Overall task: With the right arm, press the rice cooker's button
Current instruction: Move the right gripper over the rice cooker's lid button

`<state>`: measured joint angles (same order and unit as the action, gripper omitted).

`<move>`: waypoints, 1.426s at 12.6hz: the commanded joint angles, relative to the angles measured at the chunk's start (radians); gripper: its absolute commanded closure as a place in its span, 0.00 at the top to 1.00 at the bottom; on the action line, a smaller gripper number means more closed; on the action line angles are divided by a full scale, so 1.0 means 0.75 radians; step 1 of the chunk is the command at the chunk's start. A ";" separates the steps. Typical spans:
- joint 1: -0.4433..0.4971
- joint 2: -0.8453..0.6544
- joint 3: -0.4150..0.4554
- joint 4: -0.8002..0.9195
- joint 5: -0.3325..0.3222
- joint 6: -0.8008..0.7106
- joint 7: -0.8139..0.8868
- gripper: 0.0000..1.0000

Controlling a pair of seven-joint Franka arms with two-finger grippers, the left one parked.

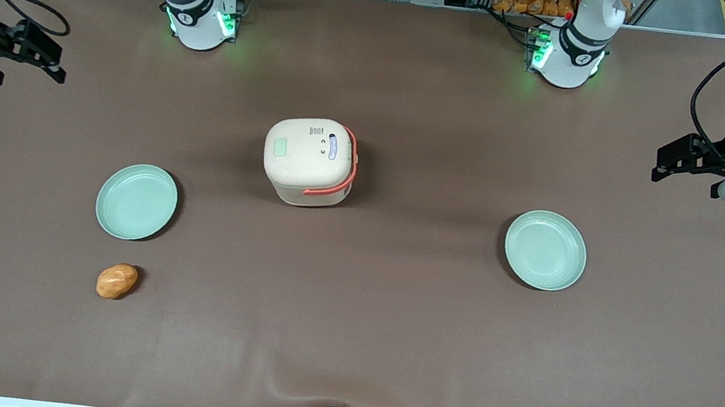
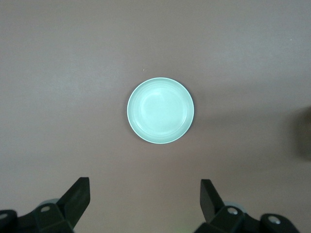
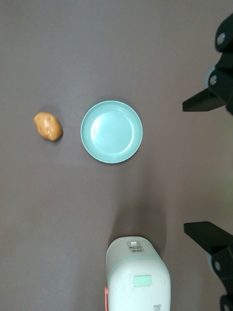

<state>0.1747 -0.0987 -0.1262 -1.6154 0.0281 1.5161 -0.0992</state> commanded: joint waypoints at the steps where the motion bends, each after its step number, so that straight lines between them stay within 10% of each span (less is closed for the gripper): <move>1: -0.004 0.003 0.078 -0.004 0.022 0.003 0.034 0.79; 5: 0.051 0.039 0.154 -0.012 0.022 0.030 0.181 0.01; 18: 0.178 0.154 0.477 -0.362 0.024 0.455 0.574 0.00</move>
<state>0.3131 0.0293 0.1879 -1.8323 0.0365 1.8085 0.2590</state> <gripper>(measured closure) 0.991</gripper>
